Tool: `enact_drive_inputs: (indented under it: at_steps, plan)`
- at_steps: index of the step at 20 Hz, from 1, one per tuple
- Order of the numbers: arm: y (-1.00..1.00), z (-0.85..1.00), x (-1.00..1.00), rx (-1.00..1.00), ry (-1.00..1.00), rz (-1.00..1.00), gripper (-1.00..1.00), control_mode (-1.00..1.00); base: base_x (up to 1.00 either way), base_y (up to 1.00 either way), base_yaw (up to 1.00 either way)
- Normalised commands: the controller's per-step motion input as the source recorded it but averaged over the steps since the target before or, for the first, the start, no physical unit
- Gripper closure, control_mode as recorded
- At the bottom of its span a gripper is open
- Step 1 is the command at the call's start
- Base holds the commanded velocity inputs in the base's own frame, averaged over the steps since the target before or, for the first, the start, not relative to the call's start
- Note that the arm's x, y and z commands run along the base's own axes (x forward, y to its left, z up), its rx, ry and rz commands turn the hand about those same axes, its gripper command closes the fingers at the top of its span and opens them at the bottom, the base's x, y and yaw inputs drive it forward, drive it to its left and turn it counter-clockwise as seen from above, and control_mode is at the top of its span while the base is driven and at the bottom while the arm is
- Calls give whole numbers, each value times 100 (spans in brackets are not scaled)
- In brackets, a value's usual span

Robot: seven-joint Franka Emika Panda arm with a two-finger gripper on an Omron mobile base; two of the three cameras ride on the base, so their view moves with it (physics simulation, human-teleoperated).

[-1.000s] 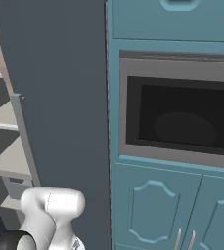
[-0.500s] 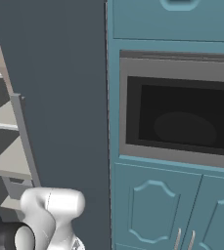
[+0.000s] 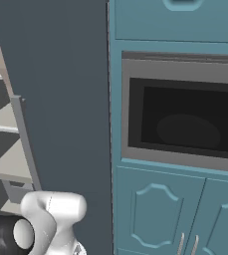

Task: Open the freezer door, pick up the ice cube tray from the freezer, and place it on the dining counter.

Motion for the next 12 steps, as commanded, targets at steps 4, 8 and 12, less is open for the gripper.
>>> enact_drive_inputs:
  at_steps: [4,8,12]
  plan:
    - [30,0,0,0,0,8,-100,-100,0,0,0]
    - [21,0,9,0,0,3,-100,-100,0,0,0]
    - [14,0,18,0,0,0,-100,-100,0,0,0]
